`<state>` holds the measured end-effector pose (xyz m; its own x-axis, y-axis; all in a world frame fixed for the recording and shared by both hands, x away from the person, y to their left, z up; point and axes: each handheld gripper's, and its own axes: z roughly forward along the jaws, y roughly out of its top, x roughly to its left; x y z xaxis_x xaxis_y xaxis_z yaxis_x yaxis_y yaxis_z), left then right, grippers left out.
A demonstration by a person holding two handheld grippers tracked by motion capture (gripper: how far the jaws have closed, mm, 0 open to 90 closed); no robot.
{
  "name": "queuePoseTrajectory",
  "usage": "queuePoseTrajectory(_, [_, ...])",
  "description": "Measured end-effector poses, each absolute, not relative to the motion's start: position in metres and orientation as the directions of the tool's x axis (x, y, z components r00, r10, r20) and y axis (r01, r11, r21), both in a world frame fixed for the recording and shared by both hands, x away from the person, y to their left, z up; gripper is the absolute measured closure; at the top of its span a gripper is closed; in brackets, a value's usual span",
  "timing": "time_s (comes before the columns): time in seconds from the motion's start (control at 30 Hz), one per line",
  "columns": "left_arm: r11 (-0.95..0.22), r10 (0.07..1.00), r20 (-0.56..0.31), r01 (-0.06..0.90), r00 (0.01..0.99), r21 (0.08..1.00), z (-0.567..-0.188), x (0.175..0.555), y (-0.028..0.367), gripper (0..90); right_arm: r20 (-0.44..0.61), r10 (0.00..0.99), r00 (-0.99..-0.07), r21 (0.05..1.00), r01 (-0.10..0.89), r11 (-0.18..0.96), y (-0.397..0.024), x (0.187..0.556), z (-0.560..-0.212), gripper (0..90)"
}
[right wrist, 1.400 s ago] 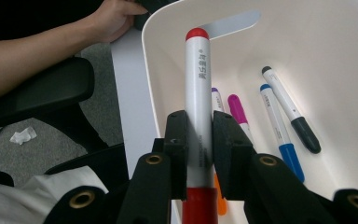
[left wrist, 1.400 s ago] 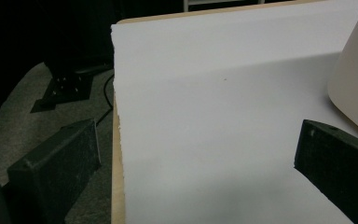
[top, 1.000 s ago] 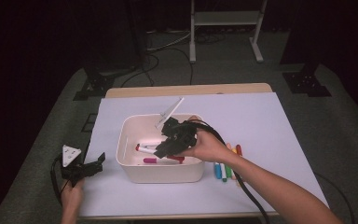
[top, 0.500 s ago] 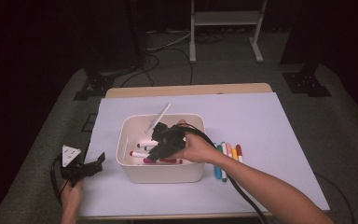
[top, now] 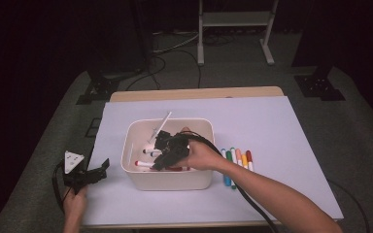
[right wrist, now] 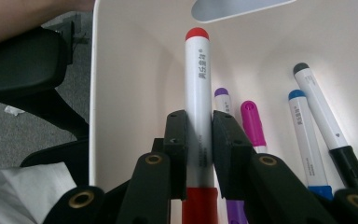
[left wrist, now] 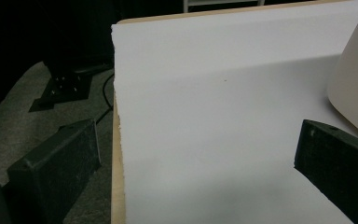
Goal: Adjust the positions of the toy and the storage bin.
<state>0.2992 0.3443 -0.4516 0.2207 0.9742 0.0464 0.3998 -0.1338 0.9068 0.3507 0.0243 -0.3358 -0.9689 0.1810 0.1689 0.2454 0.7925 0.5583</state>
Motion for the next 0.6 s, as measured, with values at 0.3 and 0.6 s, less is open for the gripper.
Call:
queuePoseTrajectory(0.3, [-0.131, 0.974, 0.044, 0.397, 0.22, 0.909, -0.452, 0.299, 0.344, 0.0, 0.164, 0.181, -0.97, 0.534, 0.241, 0.81, 0.028, 0.352, -0.342, 75.6])
queuePoseTrajectory(0.6, [-0.128, 0.975, 0.041, 0.397, 0.22, 0.909, -0.452, 0.299, 0.345, 0.0, 0.153, 0.186, -0.971, 0.52, 0.239, 0.82, 0.029, 0.352, -0.346, 69.8])
